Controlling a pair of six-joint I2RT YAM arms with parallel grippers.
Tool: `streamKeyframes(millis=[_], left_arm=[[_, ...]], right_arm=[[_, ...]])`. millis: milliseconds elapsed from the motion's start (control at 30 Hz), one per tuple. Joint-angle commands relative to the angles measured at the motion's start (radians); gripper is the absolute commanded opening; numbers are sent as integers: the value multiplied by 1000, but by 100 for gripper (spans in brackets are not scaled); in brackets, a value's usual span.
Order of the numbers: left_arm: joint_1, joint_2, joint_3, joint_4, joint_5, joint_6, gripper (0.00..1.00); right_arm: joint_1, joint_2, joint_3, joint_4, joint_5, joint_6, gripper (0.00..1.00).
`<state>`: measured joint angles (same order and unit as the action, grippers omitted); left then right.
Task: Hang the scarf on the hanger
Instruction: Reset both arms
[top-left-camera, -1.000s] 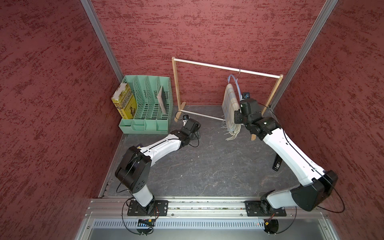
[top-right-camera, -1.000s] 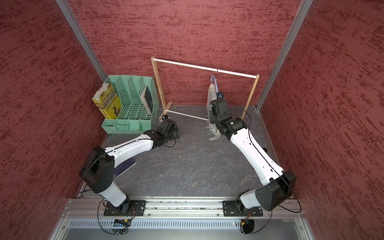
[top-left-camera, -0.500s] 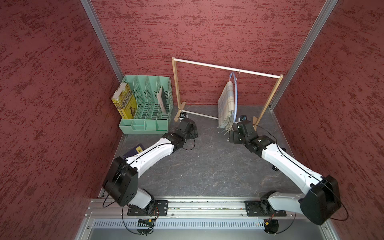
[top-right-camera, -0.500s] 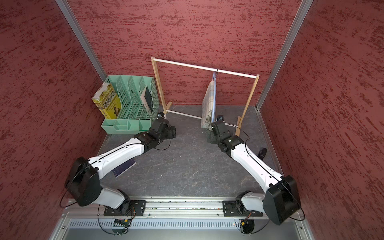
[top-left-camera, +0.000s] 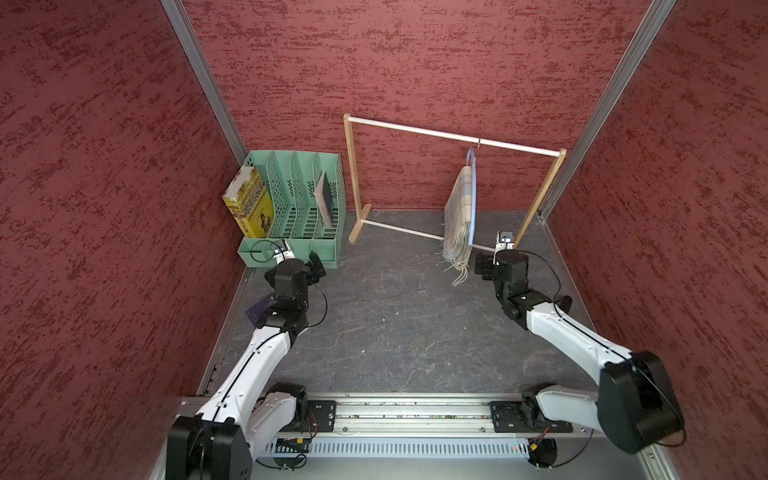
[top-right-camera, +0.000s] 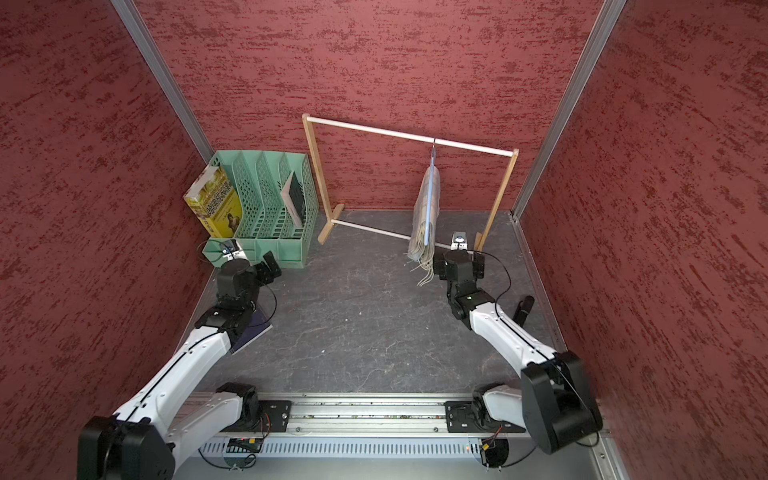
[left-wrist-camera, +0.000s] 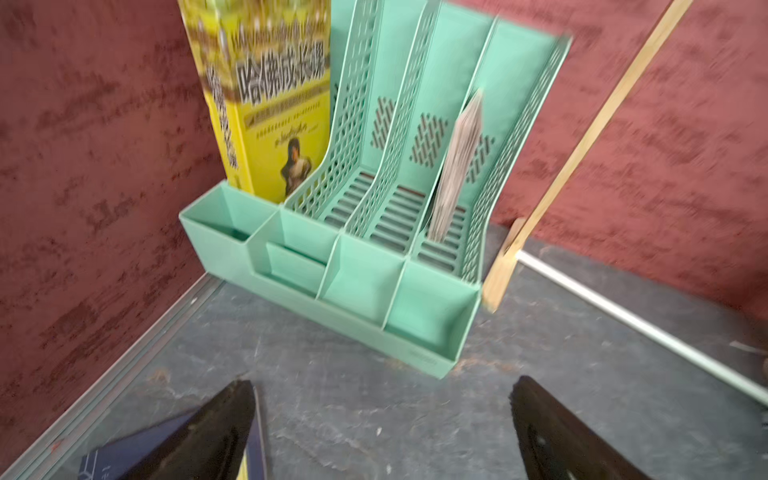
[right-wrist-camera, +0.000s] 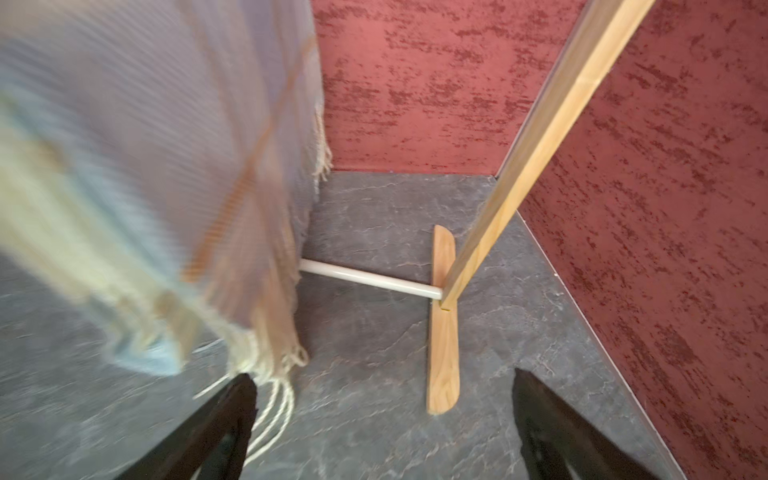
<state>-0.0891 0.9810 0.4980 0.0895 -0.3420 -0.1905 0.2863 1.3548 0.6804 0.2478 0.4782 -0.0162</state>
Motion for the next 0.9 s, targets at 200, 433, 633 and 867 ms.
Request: streamKeyframes(millis=[200,433,633,867], left_arm=[[130,74,-238,534,225,104,100],[145,382,-281,941,256,120,100],[104,553,-120,809,389,216,100],[125,550,-119,798,380,195,100]], right_arm=[[-60,3,-280,476,-70,-124,98],[-242,113,-406,809,-287,37,98],[-257,188,-313,691,-334,37,99],[-253,184,-308,682,-313,37,98]])
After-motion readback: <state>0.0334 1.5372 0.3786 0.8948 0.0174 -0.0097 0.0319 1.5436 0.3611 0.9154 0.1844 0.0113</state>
